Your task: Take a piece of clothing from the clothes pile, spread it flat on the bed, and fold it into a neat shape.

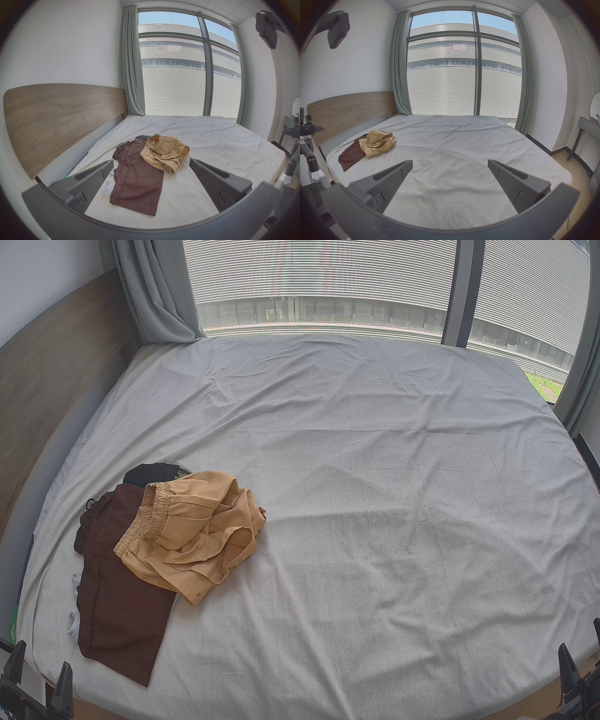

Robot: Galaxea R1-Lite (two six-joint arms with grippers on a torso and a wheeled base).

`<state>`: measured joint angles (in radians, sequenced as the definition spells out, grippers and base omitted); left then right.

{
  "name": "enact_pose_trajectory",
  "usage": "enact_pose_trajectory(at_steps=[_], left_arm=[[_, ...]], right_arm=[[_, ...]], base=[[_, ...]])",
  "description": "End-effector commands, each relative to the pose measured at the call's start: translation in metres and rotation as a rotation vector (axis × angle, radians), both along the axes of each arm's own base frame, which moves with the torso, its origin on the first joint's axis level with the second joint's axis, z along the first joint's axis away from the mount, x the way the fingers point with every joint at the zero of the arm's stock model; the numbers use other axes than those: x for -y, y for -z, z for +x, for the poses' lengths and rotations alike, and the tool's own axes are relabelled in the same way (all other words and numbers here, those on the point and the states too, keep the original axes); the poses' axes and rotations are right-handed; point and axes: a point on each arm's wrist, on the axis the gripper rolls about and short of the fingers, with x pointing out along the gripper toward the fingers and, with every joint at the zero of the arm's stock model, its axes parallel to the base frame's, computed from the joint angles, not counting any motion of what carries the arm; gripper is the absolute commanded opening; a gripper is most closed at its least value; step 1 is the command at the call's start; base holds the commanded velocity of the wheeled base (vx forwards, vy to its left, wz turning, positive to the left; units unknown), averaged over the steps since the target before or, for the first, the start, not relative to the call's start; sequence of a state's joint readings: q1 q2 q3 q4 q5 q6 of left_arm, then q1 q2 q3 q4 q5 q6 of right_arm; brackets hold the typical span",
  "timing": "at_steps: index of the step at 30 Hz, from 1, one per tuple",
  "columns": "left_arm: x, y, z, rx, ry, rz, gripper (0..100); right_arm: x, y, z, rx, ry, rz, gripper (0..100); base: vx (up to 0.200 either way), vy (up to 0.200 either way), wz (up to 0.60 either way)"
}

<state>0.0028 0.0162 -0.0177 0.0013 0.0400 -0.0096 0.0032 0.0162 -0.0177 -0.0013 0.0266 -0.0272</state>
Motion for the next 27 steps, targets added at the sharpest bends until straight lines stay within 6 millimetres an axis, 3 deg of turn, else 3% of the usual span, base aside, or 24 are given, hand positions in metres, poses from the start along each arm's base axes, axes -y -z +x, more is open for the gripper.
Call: enact_pose_trajectory(at_steps=[1,4,8,13,21,27], left_arm=[[0.000,0.005,0.000,0.003,0.001,-0.001,100],[0.000,0.002,0.000,0.028,0.000,-0.007,100],[0.000,-0.032,-0.009,0.177,-0.003,-0.006,100],[0.000,-0.029,-0.006,0.130,0.014,-0.008,100],[0.000,-0.056,-0.002,0.120,0.055,-0.018,100],[0.003,-0.061,0.007,0.060,0.151,-0.065,100]], right_arm=[[0.000,0.005,0.000,0.000,0.001,0.000,100],[0.000,0.005,0.000,0.000,0.001,-0.002,100],[0.000,0.005,0.000,-0.001,-0.001,-0.003,100],[0.000,0.005,0.000,-0.001,-0.002,0.000,100],[0.000,0.005,0.000,-0.001,-0.002,-0.003,100],[0.000,0.005,0.000,-0.001,0.001,0.003,100]], base=[[0.000,0.000,0.00],[0.000,0.000,0.00],[0.000,0.000,0.00],[0.000,0.000,0.00],[0.000,0.000,0.00],[0.000,0.000,0.00]])
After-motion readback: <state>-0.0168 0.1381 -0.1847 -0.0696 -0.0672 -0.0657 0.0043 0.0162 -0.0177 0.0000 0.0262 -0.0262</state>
